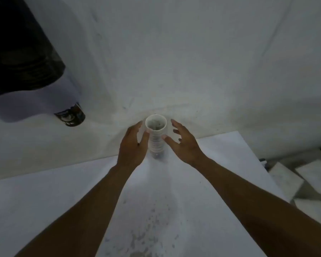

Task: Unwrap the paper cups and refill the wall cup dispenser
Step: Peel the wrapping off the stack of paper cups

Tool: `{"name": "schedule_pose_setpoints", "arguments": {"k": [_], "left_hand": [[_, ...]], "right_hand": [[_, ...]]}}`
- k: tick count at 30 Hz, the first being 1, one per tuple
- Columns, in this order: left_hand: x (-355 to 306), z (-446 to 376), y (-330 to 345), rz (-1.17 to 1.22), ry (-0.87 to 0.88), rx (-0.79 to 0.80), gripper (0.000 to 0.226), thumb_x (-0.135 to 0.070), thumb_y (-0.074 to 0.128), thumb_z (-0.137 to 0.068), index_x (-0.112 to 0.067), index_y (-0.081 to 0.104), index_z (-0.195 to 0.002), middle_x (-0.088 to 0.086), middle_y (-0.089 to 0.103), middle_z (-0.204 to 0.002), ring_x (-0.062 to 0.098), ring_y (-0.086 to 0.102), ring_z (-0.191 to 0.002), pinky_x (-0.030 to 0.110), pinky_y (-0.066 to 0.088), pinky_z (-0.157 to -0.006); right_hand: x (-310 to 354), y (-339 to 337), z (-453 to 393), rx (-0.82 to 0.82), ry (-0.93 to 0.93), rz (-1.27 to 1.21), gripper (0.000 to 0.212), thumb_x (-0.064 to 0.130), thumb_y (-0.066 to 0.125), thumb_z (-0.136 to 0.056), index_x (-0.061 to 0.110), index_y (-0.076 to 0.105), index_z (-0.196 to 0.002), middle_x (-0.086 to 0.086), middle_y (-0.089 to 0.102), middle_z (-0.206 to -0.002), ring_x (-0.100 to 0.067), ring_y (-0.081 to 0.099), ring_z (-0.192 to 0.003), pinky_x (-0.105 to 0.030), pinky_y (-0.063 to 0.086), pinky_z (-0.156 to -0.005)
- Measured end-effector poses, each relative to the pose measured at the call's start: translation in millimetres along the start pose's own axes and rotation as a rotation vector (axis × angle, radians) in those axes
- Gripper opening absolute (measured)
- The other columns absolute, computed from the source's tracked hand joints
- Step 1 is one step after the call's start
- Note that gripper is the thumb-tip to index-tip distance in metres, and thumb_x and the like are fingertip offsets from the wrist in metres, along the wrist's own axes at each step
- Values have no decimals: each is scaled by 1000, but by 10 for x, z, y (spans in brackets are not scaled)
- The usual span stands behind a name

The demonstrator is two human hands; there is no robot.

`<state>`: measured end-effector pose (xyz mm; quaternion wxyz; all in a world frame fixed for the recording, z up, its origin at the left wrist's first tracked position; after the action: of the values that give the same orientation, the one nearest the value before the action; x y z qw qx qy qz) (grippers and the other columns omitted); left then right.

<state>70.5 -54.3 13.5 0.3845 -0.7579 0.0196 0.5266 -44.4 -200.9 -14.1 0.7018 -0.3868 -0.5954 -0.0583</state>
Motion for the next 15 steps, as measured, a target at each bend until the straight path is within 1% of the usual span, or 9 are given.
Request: {"name": "schedule_pose_setpoints", "arguments": {"k": [1, 2, 5, 6, 7, 8, 10, 12, 15], "left_hand": [[36, -44, 54, 72, -19, -2, 44, -42, 47, -101, -24, 50, -141, -3, 55, -141, 13, 51, -128, 36, 43, -108], [82, -101, 134, 120, -36, 15, 42, -40, 46, -102, -26, 50, -141, -6, 56, -140, 10, 52, -127, 33, 43, -107], [172, -154, 295, 278, -100, 57, 37, -35, 44, -103, -30, 52, -140, -15, 59, -135, -9, 53, -117, 7, 41, -94], [185, -160, 318, 310, -117, 55, 36, -36, 44, -104, -33, 54, -137, -17, 60, -133, -12, 54, -115, 7, 42, -93], [234, -181, 345, 341, -133, 54, 33, -38, 43, -103, -38, 57, -133, -19, 62, -129, -11, 55, -115, 14, 44, -97], [251, -192, 369, 370, -143, 64, 30, -42, 43, -101, -45, 59, -127, -20, 64, -126, -6, 56, -116, 25, 46, -101], [309, -198, 397, 409, -183, 87, 27, -47, 44, -97, -54, 61, -116, -21, 66, -121, 2, 59, -118, 43, 48, -104], [298, -164, 356, 427, -186, 85, 27, -47, 44, -94, -53, 62, -114, -19, 67, -121, 4, 60, -117, 47, 48, -104], [261, -87, 281, 436, -173, 78, 28, -47, 46, -93, -50, 63, -115, -17, 68, -121, 5, 60, -116, 48, 48, -103]], "right_hand": [[-57, 25, -60, 9, 10, -35, 81, 53, 70, -84, 31, 32, -152, 9, 41, -153, -10, 47, -131, -40, 45, -108], [-108, 67, -132, 33, 27, -35, 87, 57, 72, -79, 33, 31, -151, 11, 41, -153, -10, 47, -131, -41, 46, -107], [-247, 190, -265, 90, 29, -64, 97, 58, 78, -70, 32, 32, -151, 13, 45, -150, -9, 47, -132, -37, 47, -106], [-231, 214, -287, 97, 21, -76, 94, 54, 80, -70, 32, 35, -149, 15, 47, -146, -8, 48, -130, -32, 47, -104], [-237, 251, -331, 103, 6, -103, 87, 49, 82, -72, 33, 39, -146, 16, 51, -141, -6, 49, -128, -27, 46, -102], [-199, 262, -349, 105, -5, -115, 81, 43, 83, -74, 34, 42, -142, 18, 54, -135, -5, 51, -124, -23, 45, -99], [-196, 315, -378, 88, -6, -148, 73, 36, 83, -77, 33, 45, -139, 19, 57, -126, -3, 55, -119, -23, 47, -99], [-161, 339, -342, 54, -13, -172, 69, 35, 83, -78, 31, 48, -137, 19, 59, -125, -3, 57, -117, -29, 51, -100], [-156, 373, -237, 41, -15, -201, 67, 36, 83, -78, 29, 49, -135, 18, 60, -124, -3, 58, -116, -34, 54, -97]]}}
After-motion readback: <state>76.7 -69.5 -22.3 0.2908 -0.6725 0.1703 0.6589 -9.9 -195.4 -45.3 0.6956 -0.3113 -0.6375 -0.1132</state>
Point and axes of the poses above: each hand's wrist, its own z-axis away from the middle knuckle, its own y-axis out of the palm, x = y × z, the point moved 9 cm from there along -z, towards the middle knuckle
